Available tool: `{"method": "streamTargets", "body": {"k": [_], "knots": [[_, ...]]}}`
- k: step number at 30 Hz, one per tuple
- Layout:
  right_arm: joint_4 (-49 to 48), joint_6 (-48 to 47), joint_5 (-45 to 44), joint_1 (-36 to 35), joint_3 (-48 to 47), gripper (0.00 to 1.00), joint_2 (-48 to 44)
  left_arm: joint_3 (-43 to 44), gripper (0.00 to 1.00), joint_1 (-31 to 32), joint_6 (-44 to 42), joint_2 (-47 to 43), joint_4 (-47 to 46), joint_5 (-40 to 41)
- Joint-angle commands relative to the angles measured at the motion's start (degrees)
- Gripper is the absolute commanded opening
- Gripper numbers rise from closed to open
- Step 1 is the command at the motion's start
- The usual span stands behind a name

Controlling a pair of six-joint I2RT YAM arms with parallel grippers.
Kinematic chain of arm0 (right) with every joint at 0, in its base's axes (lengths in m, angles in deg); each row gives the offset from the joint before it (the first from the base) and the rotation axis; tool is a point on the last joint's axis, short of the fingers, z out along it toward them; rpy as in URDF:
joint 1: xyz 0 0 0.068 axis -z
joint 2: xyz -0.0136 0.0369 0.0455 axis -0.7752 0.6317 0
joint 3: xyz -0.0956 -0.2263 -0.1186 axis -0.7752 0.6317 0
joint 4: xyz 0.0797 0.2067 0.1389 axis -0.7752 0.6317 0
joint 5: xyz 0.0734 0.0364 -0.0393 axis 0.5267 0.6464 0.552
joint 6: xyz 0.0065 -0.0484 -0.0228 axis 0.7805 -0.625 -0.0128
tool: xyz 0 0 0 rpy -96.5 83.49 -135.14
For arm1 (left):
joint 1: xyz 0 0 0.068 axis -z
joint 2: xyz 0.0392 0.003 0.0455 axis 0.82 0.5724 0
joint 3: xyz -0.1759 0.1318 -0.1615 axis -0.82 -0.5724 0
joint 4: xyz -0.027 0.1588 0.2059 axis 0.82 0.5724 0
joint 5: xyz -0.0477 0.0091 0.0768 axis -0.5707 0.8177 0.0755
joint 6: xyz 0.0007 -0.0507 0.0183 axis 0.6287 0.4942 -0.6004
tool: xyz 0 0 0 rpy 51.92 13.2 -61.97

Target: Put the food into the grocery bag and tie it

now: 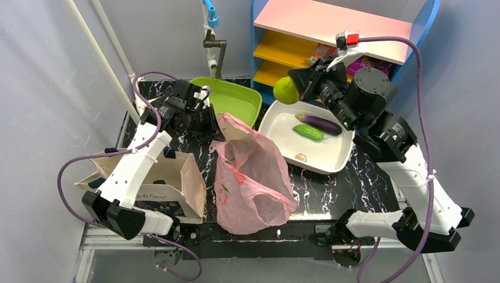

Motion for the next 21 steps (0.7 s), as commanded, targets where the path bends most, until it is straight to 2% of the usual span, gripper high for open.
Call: {"method": "streamTargets", "body": {"k": [1,7,10,17,18,21], "knots": [[0.55,2.47,12.77,-0.43,-2.41,0.01,-3.61,2.14,0.0,-0.29,0.93,0.65,-0.56,0.27],[0.56,8.29,25.72,-1.55,5.65,0.01,-7.44,0.71,0.0,-0.29,1.13,0.16,-1.2,-1.07],[0.37,9.91,28.46,-3.65,8.55,0.01,-8.67,-0.42,0.0,-0.29,1.19,-0.17,-1.34,-1.09],[-0.46,11.69,31.41,-7.81,15.0,0.01,-9.34,-0.25,0.0,-0.29,0.54,-0.56,-1.19,-1.27],[-2.08,12.35,29.56,-9.62,18.98,0.01,-9.36,-1.35,0.0,-0.29,0.54,-1.42,-1.35,-1.21],[-3.22,12.64,28.42,-11.39,20.66,0.01,-8.46,-2.25,0.0,-0.29,0.5,-2.39,-1.02,-0.9]]}}
